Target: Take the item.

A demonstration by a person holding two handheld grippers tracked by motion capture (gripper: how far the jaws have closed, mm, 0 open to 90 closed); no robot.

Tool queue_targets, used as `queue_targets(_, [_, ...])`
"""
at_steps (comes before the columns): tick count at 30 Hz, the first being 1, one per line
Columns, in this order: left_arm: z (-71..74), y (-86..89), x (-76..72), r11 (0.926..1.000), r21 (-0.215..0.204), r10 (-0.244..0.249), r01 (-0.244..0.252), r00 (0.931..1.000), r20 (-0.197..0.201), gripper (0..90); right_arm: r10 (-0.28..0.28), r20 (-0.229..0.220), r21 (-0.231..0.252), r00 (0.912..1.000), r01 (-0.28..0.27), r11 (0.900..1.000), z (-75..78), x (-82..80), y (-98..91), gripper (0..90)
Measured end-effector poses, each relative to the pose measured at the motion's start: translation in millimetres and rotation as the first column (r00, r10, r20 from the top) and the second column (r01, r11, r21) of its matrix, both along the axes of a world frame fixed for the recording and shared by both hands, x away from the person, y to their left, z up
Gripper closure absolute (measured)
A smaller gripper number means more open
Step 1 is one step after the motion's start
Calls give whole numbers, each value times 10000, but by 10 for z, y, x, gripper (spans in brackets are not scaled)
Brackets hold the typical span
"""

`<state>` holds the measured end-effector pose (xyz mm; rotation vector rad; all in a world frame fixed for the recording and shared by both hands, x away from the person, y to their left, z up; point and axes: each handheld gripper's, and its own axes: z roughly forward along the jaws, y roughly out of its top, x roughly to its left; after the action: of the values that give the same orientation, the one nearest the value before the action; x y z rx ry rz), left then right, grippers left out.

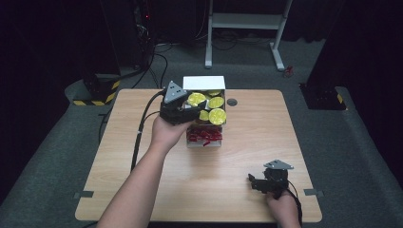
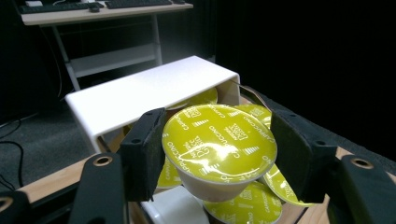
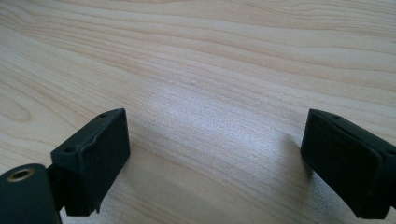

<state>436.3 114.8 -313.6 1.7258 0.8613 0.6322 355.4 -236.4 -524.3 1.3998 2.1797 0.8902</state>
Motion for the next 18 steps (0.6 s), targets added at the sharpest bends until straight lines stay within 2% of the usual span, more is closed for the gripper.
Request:
queue_targets(5, [38,84,-60,9999,-5,124,-123,9999,118,379,-10,-14,11,10000,10,10000,0,-1,2,81])
queue_targets(6, [44,110,-71,9998,123,150,-151,9998,120,379,1,-4,3,10000,-1,10000,0,0,0,81])
queue_targets(10, [58,192,-126,9995,178,264,-267,9995,155,379,11,9,20,10000,-11,10000,0,2,-3,81])
queue_targets(18, [30,382,-249,9985,225,506,-509,9986,125,379,7,1,21,10000,-7,10000,0,1,-2,81])
